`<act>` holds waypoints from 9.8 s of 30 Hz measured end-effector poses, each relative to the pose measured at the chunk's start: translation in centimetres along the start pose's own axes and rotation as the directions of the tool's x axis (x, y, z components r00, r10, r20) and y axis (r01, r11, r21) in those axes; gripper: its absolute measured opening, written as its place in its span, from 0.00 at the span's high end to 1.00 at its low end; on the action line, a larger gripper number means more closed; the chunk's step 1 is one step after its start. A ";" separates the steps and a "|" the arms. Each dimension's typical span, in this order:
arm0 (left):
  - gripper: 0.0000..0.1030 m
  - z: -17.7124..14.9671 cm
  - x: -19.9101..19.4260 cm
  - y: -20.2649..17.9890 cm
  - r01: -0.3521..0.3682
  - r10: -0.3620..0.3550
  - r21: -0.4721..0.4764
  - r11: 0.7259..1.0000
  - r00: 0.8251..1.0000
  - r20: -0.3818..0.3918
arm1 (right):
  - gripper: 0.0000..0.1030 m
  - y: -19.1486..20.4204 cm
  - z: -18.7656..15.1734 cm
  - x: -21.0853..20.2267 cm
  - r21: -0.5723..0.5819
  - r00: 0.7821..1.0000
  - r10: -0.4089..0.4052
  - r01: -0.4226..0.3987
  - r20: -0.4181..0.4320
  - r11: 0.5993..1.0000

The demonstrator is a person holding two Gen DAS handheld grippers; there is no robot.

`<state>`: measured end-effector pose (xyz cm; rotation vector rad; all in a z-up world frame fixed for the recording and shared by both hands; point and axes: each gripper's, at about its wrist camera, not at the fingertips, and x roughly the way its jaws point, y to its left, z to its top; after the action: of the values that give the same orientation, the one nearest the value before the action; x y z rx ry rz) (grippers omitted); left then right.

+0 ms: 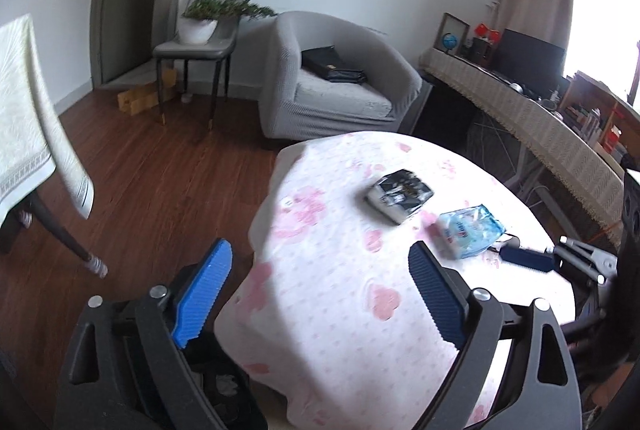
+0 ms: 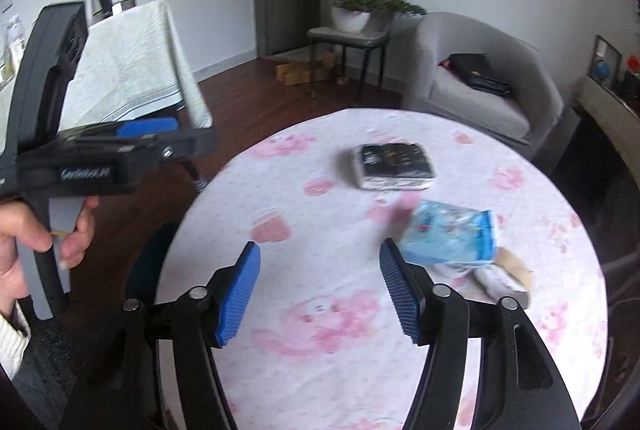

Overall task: Collect trash
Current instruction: 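Move both open tools from the bin back over the table, then close the right tool on the blue wet-wipe pack while the left tool grasps the black tissue pack, then lift the tissue pack with the left tool toward the bin while the right tool carries the wipe pack, then open the left tool to drop the tissue pack while the right tool releases the wipe pack into the bin, then move both open tools from the bin back over the table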

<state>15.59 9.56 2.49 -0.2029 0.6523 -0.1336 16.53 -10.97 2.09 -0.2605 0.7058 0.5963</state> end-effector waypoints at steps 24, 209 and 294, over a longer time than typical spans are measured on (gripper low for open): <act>0.07 2.3 6.0 -3.3 0.059 -0.049 0.205 0.977 0.997 -0.053 | 0.19 -6.3 0.3 5.3 0.128 0.974 -0.218 0.223 -0.056 0.966; 0.34 -6.1 -13.1 17.4 -0.296 0.296 -0.012 0.955 0.954 0.038 | 0.34 24.7 -0.3 20.2 -0.099 0.861 0.255 -0.329 -0.440 0.939; 0.19 -1.4 6.1 -14.4 0.242 -0.194 0.326 0.914 0.966 -0.173 | 0.48 -13.6 -6.1 -2.4 0.229 0.997 -0.063 0.071 -0.040 0.971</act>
<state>18.67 -5.76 1.13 0.0744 0.7311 -0.4783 19.96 -25.48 -0.40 -0.0782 0.7877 0.4414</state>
